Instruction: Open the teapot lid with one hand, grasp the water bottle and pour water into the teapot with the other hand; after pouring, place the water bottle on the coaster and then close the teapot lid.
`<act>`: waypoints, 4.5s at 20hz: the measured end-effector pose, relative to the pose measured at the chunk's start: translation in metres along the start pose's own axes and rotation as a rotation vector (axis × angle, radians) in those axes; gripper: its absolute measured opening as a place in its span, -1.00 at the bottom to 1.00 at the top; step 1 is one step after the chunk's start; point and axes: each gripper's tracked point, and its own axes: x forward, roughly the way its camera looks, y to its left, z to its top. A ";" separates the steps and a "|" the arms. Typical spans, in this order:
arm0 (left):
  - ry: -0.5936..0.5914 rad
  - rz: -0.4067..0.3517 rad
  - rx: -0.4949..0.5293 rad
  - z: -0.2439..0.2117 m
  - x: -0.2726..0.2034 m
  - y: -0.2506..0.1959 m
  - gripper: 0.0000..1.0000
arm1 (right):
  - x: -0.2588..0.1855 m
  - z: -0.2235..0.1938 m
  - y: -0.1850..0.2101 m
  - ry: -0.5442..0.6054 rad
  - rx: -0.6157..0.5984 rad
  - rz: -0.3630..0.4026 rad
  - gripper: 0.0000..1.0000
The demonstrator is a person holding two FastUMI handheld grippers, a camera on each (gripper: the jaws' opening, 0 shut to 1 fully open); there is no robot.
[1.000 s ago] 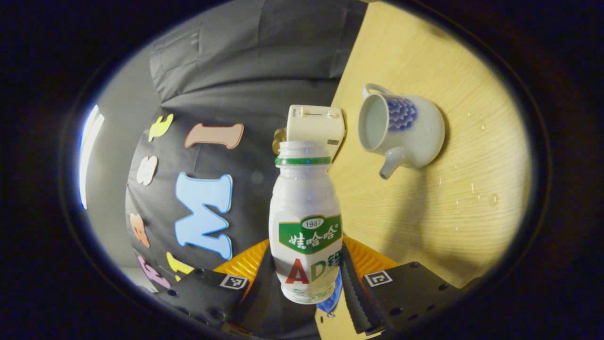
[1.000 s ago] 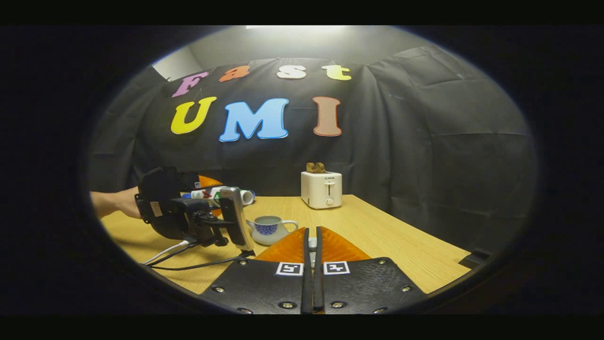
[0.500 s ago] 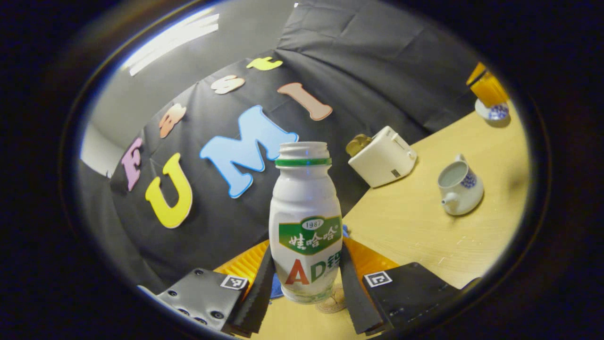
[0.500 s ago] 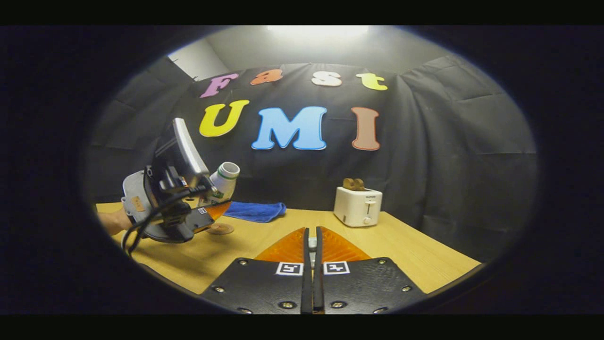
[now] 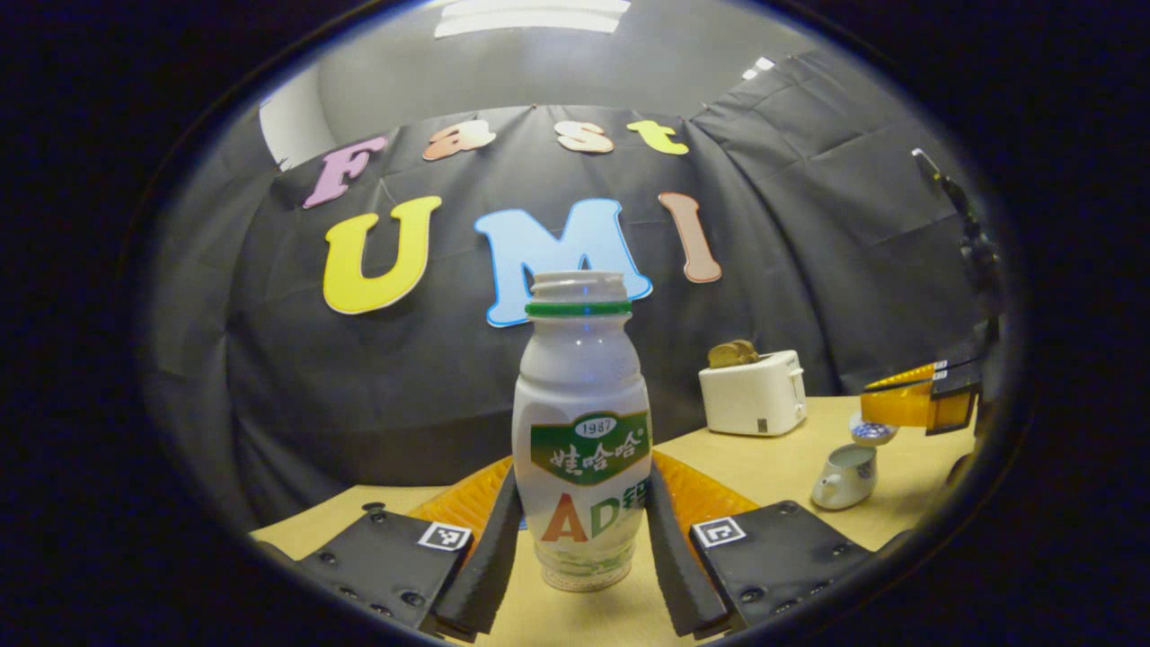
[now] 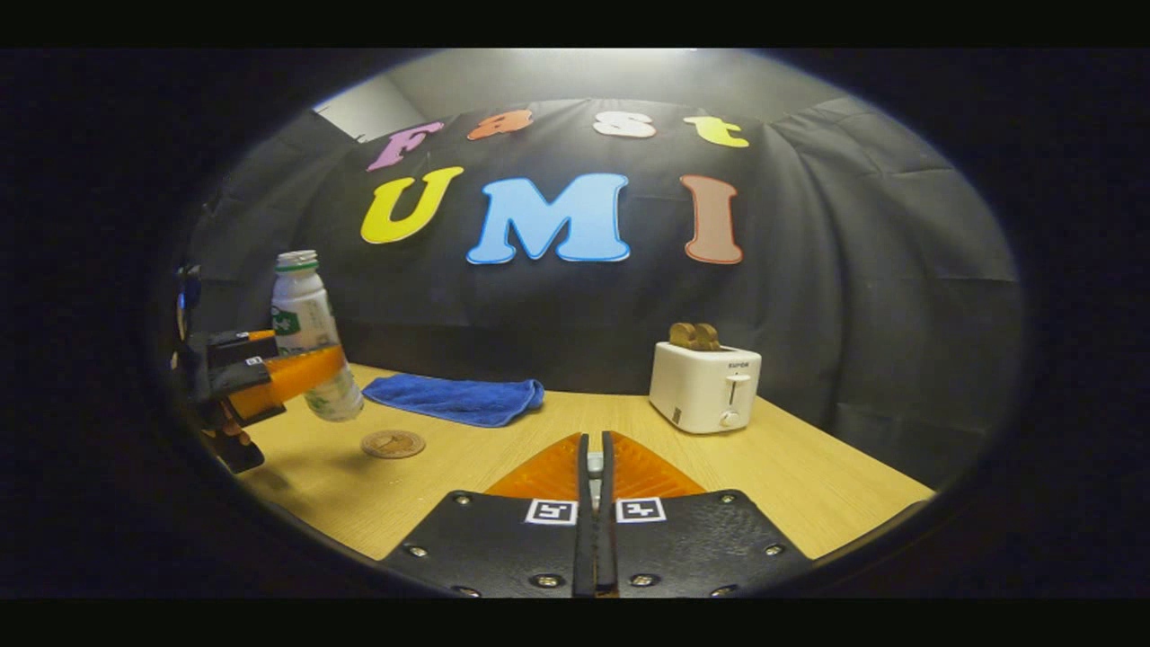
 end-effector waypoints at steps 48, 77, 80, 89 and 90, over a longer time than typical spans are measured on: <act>0.280 0.014 -0.134 -0.117 0.080 0.017 1.00 | 0.003 -0.017 0.004 -0.017 0.011 0.006 0.64; 0.143 0.093 -0.171 -0.050 -0.111 -0.077 1.00 | -0.069 -0.033 0.070 -0.039 0.052 0.011 0.61; 0.151 0.121 -0.148 -0.049 -0.115 -0.072 0.95 | -0.077 -0.030 0.062 -0.035 0.034 -0.046 0.63; 0.157 0.179 -0.144 -0.049 -0.119 -0.061 1.00 | -0.078 -0.030 0.064 -0.039 0.035 -0.045 0.79; 0.159 0.208 -0.140 -0.050 -0.119 -0.054 0.91 | -0.078 -0.030 0.065 -0.039 0.033 -0.041 0.79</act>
